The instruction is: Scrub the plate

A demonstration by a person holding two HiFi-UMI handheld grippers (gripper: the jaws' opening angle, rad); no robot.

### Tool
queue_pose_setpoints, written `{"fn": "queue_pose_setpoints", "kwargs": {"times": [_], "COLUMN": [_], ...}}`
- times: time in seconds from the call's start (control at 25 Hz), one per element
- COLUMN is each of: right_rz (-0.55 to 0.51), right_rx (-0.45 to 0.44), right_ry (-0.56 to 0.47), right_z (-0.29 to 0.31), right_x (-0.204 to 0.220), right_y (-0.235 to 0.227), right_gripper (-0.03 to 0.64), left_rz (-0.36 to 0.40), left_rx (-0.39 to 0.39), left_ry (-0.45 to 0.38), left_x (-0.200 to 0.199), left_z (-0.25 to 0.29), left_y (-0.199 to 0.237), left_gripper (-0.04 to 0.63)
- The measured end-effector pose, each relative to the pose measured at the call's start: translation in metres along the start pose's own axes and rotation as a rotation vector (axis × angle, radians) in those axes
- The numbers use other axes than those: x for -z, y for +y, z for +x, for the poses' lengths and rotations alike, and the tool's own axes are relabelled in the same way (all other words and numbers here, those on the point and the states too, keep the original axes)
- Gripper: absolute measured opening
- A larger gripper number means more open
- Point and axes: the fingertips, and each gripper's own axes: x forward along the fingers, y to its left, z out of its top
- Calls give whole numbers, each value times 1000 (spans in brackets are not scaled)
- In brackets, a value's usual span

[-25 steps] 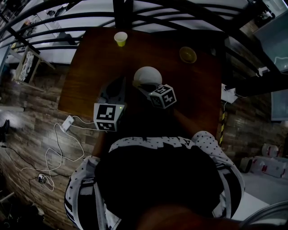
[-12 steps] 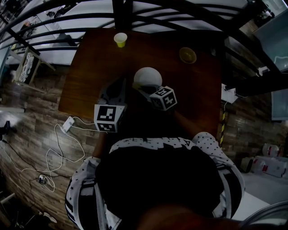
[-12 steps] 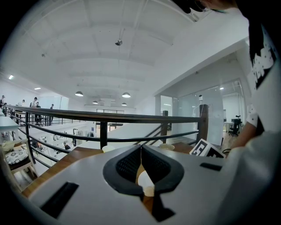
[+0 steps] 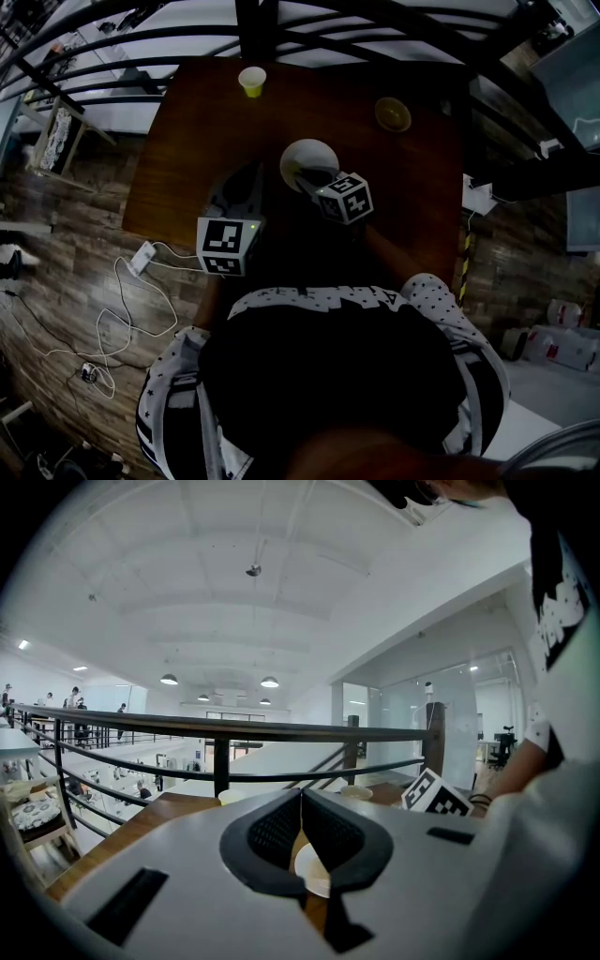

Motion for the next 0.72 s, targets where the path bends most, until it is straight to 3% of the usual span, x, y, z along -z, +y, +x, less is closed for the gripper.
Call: {"fn": "queue_pose_setpoints", "kwargs": {"times": [0.72], "right_rz": [-12], "right_rx": [153], "right_ry": [-68], "right_z": [-1], "right_x": [-24], "right_y": [-63], "right_gripper": [50], "left_rz": [0], "left_rx": [-3], "left_ry": [12], "left_x": [-1], "left_z": [5], "left_y": [2], "left_gripper": [14]}}
